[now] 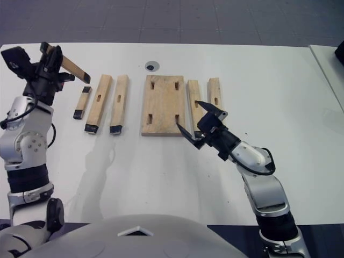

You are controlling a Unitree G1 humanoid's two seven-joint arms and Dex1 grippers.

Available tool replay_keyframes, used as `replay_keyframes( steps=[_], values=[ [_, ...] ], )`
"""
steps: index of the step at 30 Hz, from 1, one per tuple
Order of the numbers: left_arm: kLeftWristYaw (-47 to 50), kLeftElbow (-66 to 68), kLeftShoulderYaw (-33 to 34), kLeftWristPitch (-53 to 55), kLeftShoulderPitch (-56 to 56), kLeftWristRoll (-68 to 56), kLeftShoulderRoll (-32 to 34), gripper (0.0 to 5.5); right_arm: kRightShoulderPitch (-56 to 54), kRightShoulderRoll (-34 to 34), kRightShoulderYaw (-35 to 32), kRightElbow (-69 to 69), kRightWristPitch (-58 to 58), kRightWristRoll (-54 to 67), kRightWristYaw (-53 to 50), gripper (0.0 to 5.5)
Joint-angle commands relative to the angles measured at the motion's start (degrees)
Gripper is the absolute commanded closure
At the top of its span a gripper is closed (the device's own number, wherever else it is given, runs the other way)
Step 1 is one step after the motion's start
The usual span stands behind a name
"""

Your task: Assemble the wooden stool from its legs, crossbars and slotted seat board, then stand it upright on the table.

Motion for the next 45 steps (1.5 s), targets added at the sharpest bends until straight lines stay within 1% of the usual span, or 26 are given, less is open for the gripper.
replay_keyframes(
  steps=[1, 5, 10, 18, 32, 39, 45],
  values=[
    [-3.3, 5.9, -0.7, -2.2, -0.2, 2.6, -2.3, 5.09, 0.5, 0.3, 0.3, 0.4, 0.4, -0.8, -0.3, 0.12],
    [-5.1, 11.1, 0.4, -4.8, -0.4, 4.9, -2.7, 5.09, 0.3, 0.2, 0.4, 0.7, 0.4, -0.9, 0.2, 0.10],
    [-6.9, 14.0, 0.9, -6.0, -0.3, 6.2, -3.2, 5.09, 0.7, 0.3, 0.4, 0.4, 0.5, -1.1, 0.3, 0.10],
    [-7.7, 13.5, 0.6, -5.6, 0.1, 6.8, -6.1, 5.09, 1.1, 0.2, 0.3, 0.3, 0.5, -1.3, 0.4, 0.10],
    [-8.5, 13.7, 2.3, -5.1, 0.6, 8.7, -5.5, 5.09, 1.8, 0.0, 0.2, -0.1, 0.5, -1.4, 0.6, 0.10],
    [-9.3, 15.7, 0.1, -4.1, 2.3, 12.8, -4.5, 5.09, 1.5, -0.1, -0.1, 0.2, 0.7, -1.2, 0.7, 0.10],
    [-6.8, 18.2, -2.1, 1.0, 1.0, 16.5, -3.6, 5.09, 1.1, 0.0, -0.1, 0.4, 0.8, -1.3, 0.7, 0.10]
  ],
)
